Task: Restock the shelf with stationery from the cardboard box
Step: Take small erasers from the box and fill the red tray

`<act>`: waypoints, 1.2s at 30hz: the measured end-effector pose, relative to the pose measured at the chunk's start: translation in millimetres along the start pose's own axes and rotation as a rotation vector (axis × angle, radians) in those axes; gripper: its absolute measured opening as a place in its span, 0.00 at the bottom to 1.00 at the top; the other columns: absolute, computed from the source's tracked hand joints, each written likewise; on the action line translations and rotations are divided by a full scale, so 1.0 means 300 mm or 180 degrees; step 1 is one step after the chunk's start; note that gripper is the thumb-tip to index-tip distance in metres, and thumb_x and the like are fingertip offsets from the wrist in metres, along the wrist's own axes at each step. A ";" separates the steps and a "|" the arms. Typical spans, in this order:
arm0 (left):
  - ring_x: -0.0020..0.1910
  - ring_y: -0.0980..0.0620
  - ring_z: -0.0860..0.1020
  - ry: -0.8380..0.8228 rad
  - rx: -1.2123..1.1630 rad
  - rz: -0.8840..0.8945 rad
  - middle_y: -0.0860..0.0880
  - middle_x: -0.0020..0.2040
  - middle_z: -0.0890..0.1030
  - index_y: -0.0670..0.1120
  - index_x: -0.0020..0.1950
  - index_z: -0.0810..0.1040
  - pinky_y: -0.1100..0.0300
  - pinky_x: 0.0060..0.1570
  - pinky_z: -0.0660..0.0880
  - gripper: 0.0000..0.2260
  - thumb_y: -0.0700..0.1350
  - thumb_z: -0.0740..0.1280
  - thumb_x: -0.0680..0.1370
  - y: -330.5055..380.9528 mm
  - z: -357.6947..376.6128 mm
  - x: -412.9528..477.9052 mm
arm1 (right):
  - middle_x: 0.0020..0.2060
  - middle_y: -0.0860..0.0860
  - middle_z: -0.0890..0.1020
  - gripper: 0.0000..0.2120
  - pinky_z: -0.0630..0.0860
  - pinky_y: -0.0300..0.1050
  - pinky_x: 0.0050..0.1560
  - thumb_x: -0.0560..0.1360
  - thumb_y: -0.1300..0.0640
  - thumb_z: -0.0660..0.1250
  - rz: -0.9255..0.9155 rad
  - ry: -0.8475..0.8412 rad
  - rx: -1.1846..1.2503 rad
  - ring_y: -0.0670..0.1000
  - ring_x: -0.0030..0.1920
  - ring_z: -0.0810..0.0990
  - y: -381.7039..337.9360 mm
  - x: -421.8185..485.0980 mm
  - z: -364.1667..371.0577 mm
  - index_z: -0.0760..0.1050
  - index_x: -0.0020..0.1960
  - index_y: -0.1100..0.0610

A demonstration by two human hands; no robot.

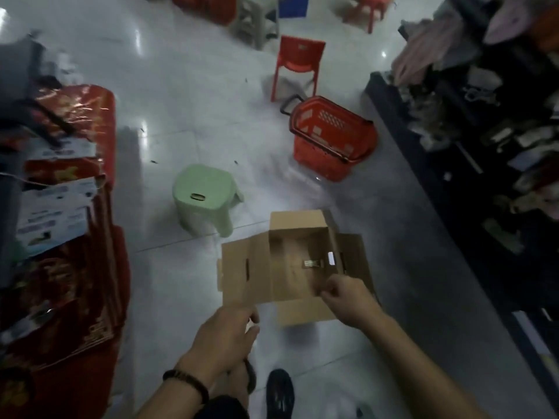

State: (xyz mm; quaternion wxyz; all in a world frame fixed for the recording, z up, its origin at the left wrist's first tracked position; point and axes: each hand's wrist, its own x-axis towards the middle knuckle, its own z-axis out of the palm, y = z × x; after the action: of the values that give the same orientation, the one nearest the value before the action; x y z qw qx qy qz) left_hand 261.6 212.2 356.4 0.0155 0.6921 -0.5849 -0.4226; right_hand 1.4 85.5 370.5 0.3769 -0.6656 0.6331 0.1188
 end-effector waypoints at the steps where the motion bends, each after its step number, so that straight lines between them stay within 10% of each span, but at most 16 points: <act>1: 0.53 0.58 0.76 -0.0130 -0.0058 -0.0013 0.59 0.55 0.76 0.59 0.56 0.77 0.57 0.55 0.79 0.03 0.53 0.64 0.84 -0.005 0.027 0.095 | 0.50 0.50 0.85 0.10 0.81 0.49 0.52 0.81 0.50 0.67 0.0116 -0.0021 0.0067 0.52 0.52 0.83 0.036 0.078 0.013 0.82 0.56 0.54; 6: 0.50 0.63 0.76 -0.0318 -0.0575 -0.0335 0.61 0.56 0.75 0.59 0.63 0.76 0.67 0.49 0.74 0.08 0.50 0.66 0.84 -0.114 0.215 0.603 | 0.50 0.50 0.84 0.13 0.81 0.51 0.54 0.83 0.45 0.66 0.0577 -0.0310 0.0347 0.52 0.52 0.82 0.234 0.540 0.207 0.81 0.57 0.54; 11: 0.65 0.50 0.72 -0.0488 -0.0547 -0.0531 0.50 0.70 0.72 0.55 0.76 0.71 0.53 0.68 0.74 0.21 0.45 0.68 0.83 -0.275 0.530 1.100 | 0.58 0.52 0.82 0.15 0.79 0.48 0.54 0.83 0.47 0.66 0.0844 -0.0649 0.0211 0.52 0.56 0.81 0.487 1.073 0.499 0.78 0.65 0.54; 18: 0.73 0.46 0.72 0.0418 -0.1051 -0.1233 0.46 0.78 0.66 0.56 0.85 0.55 0.49 0.73 0.71 0.39 0.46 0.74 0.80 -0.426 0.968 1.637 | 0.79 0.64 0.60 0.31 0.73 0.55 0.70 0.82 0.62 0.65 0.0901 -0.0523 -0.0458 0.65 0.72 0.75 0.815 1.816 0.935 0.58 0.82 0.58; 25: 0.55 0.54 0.73 0.1075 -0.1185 -0.1514 0.48 0.72 0.66 0.62 0.82 0.56 0.57 0.52 0.72 0.36 0.36 0.66 0.83 -0.534 1.145 1.734 | 0.83 0.62 0.57 0.46 0.80 0.54 0.66 0.77 0.66 0.73 0.0482 -0.0319 -0.1635 0.64 0.77 0.68 1.007 2.106 1.184 0.48 0.85 0.57; 30: 0.48 0.61 0.73 0.1153 -0.1284 -0.1479 0.49 0.66 0.67 0.63 0.82 0.58 0.71 0.44 0.67 0.36 0.33 0.65 0.83 -0.540 1.161 1.740 | 0.68 0.62 0.73 0.23 0.79 0.58 0.62 0.79 0.61 0.69 0.0753 0.0109 -0.0901 0.64 0.65 0.76 1.066 2.111 1.222 0.68 0.72 0.60; 33: 0.48 0.59 0.75 0.0870 -0.1329 -0.1560 0.51 0.65 0.66 0.64 0.83 0.54 0.65 0.50 0.73 0.41 0.32 0.67 0.81 -0.526 1.149 1.709 | 0.53 0.56 0.82 0.09 0.83 0.60 0.53 0.78 0.54 0.69 0.0741 0.0244 -0.0213 0.60 0.52 0.82 1.080 2.044 1.239 0.76 0.57 0.54; 36: 0.54 0.55 0.79 0.0515 -0.1478 -0.1444 0.52 0.73 0.65 0.60 0.85 0.54 0.58 0.62 0.77 0.38 0.41 0.70 0.82 -0.467 1.075 1.638 | 0.54 0.51 0.84 0.10 0.84 0.57 0.57 0.81 0.54 0.69 0.0870 -0.0167 0.0915 0.53 0.53 0.85 0.964 1.887 1.158 0.78 0.62 0.48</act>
State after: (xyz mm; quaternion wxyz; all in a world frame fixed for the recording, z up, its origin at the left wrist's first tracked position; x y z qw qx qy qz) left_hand 158.3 4.6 -201.4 0.1248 0.8140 -0.3008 -0.4810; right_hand -61.1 -89.4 -329.8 0.4648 -0.5094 0.7180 0.0945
